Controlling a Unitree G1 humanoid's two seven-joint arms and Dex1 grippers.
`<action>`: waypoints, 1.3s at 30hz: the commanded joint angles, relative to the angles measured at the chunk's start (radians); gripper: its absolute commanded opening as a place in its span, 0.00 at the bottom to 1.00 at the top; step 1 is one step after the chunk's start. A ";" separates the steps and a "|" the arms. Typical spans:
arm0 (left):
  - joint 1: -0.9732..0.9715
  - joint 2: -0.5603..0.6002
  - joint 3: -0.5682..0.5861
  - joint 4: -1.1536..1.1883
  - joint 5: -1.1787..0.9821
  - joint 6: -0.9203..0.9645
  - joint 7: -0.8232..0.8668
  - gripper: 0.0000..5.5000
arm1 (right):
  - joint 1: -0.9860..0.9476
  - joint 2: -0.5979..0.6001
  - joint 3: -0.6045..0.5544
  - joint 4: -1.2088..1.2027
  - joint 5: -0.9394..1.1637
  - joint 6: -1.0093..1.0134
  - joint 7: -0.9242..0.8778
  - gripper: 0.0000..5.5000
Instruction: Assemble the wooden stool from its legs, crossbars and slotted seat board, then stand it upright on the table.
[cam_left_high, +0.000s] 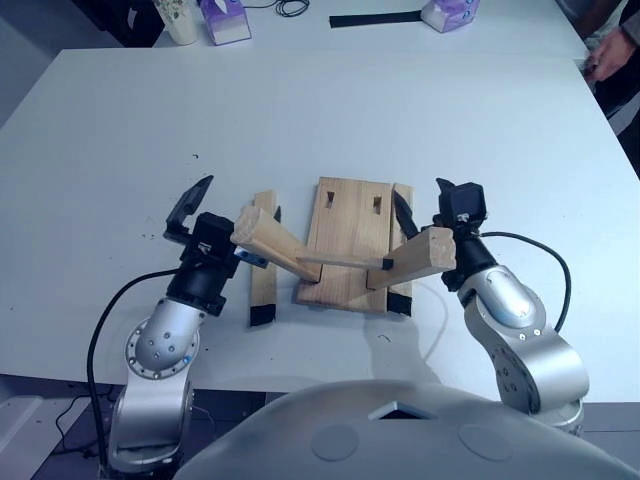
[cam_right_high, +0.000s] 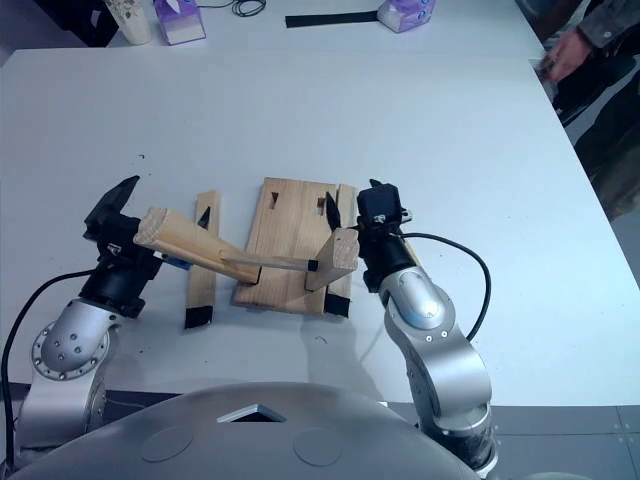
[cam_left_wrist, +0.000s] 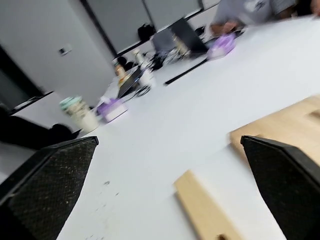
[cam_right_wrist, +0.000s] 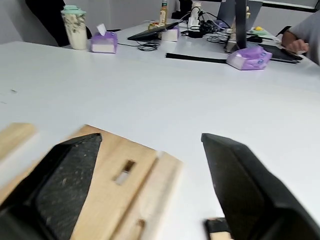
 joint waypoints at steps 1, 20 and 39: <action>-0.014 0.015 -0.005 0.141 0.012 -0.088 -0.002 0.96 | -0.057 -0.028 -0.021 0.156 -0.018 -0.109 0.038 0.67; -0.042 0.092 -0.110 0.520 0.094 -0.301 -0.046 0.96 | 0.024 -0.168 0.075 0.470 -0.086 -0.373 0.228 0.67; -0.046 0.108 0.033 0.709 0.008 -0.243 0.001 0.96 | 0.039 -0.327 -0.153 0.680 -0.087 -0.583 0.295 0.67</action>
